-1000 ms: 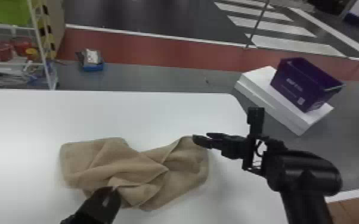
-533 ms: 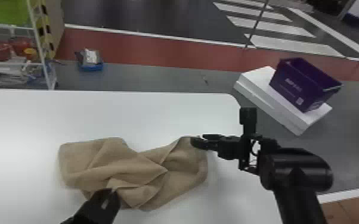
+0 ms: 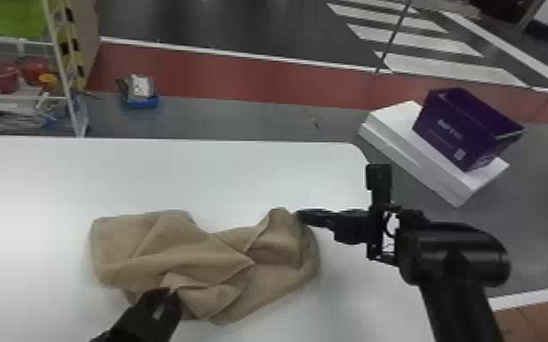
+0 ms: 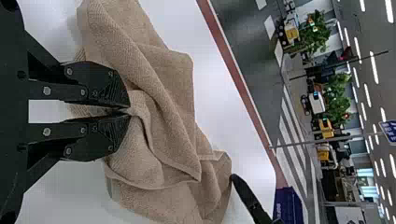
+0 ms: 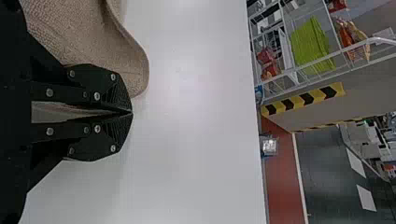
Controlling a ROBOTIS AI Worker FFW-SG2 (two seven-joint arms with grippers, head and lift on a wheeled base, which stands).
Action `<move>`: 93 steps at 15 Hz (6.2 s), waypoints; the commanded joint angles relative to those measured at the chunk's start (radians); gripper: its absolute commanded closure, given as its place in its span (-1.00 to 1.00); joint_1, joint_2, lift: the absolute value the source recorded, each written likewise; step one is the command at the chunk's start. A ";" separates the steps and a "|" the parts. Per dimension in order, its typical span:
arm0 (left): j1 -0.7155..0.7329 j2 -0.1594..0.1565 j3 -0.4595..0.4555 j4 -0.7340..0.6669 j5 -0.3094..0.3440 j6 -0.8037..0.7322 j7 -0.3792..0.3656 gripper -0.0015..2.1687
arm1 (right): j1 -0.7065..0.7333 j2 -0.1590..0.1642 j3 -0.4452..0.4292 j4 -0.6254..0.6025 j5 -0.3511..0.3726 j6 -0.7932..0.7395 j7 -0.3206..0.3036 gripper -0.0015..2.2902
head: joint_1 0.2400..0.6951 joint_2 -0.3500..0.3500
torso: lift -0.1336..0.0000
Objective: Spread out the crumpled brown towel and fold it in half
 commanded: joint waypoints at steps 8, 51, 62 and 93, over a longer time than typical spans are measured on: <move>0.023 -0.027 0.199 -0.060 0.080 0.000 -0.041 -0.08 | -0.001 -0.045 -0.048 0.058 0.043 -0.111 -0.021 0.22 | 1.00 -0.81 | -0.84; -0.053 -0.119 0.363 -0.017 0.141 0.034 -0.127 -0.08 | 0.381 0.056 0.156 -0.537 0.064 0.027 -0.187 -0.72 | 1.00 -0.07 | -0.84; -0.052 -0.118 0.368 -0.016 0.139 0.025 -0.129 -0.08 | 0.298 0.053 0.157 -0.411 0.089 0.060 -0.135 -0.15 | 1.00 -0.13 | -0.84; 0.099 -0.104 0.237 0.033 0.080 -0.414 -0.164 -0.35 | 0.284 0.018 -0.071 -0.413 0.051 0.076 -0.112 0.26 | 1.00 -0.84 | -0.84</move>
